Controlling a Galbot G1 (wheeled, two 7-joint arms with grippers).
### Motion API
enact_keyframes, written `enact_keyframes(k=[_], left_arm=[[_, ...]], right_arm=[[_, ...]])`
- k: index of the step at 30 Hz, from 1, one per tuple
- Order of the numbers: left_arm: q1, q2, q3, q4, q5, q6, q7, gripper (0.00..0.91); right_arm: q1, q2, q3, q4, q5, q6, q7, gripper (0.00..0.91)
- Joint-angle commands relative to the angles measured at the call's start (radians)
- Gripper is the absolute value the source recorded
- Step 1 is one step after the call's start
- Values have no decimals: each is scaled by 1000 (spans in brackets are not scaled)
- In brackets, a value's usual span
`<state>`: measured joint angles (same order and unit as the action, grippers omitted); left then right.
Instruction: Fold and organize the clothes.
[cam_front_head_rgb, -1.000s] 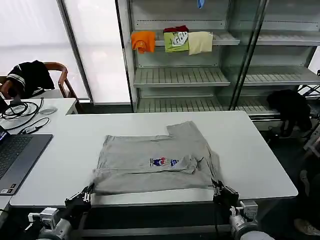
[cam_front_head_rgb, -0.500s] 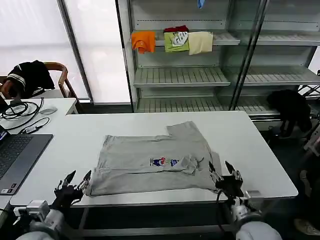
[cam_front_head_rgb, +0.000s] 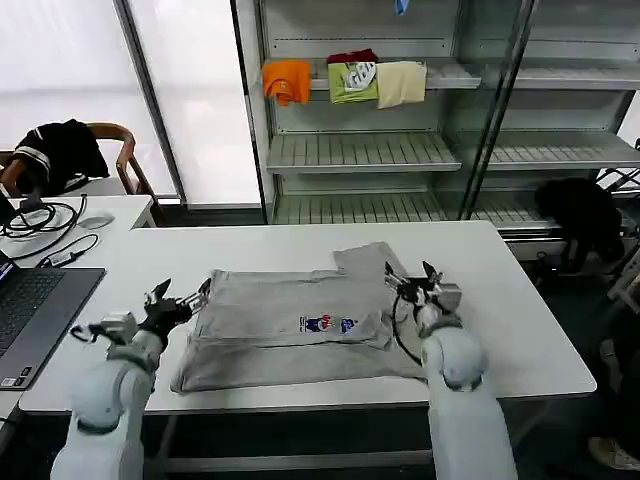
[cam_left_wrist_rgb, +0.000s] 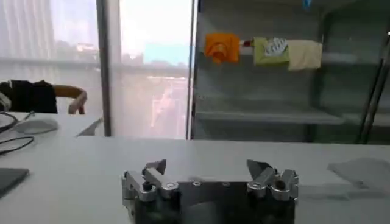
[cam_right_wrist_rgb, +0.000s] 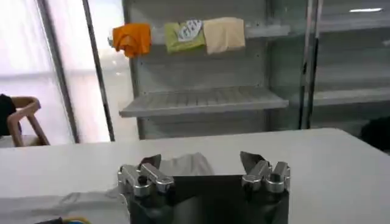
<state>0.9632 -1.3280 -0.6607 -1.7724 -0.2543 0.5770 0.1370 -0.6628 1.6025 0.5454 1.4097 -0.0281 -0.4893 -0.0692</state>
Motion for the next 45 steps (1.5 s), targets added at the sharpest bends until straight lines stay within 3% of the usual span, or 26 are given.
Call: enact_keyframes(k=[1, 16, 17, 18, 19, 20, 21, 22, 24, 25, 27, 37, 41, 45], left_arm=[[-312, 14, 102, 407, 138, 2, 34, 907], [-342, 0, 98, 545, 200, 1, 69, 907], [-342, -1, 100, 546, 201, 0, 69, 907], [-342, -3, 102, 546, 203, 0, 69, 907], [-342, -5, 105, 546, 204, 0, 71, 907], [-342, -5, 107, 547, 206, 0, 71, 856], [-344, -8, 109, 552, 212, 0, 74, 746], [-346, -11, 110, 558, 220, 0, 77, 675], [-348, -16, 112, 566, 229, 0, 78, 413], [-347, -18, 110, 570, 234, 0, 82, 222], [-344, -19, 111, 570, 233, 0, 84, 20], [-331, -17, 105, 554, 190, 0, 103, 0], [-325, -19, 104, 534, 154, -3, 102, 0], [-325, -24, 91, 494, 84, -70, 75, 0]], right_arm=[[284, 56, 44, -438, -129, 70, -40, 907], [321, 56, 21, -553, -69, 83, -74, 907], [321, 56, 19, -556, -68, 81, -74, 856], [322, 56, 18, -558, -69, 81, -74, 746], [321, 56, 16, -559, -69, 80, -77, 504], [320, 56, 13, -559, -69, 79, -76, 343], [318, 56, 10, -558, -70, 79, -78, 101], [315, 56, 8, -554, -71, 77, -81, 10], [308, 56, 5, -546, -73, 75, -86, 0], [301, 56, 2, -539, -75, 75, -91, 0], [293, 56, -2, -529, -77, 75, -93, 0], [261, 56, 0, -470, -74, 69, -106, 0], [239, 56, -4, -440, -37, 115, -96, 0], [203, 56, -17, -383, 37, 215, -58, 0]])
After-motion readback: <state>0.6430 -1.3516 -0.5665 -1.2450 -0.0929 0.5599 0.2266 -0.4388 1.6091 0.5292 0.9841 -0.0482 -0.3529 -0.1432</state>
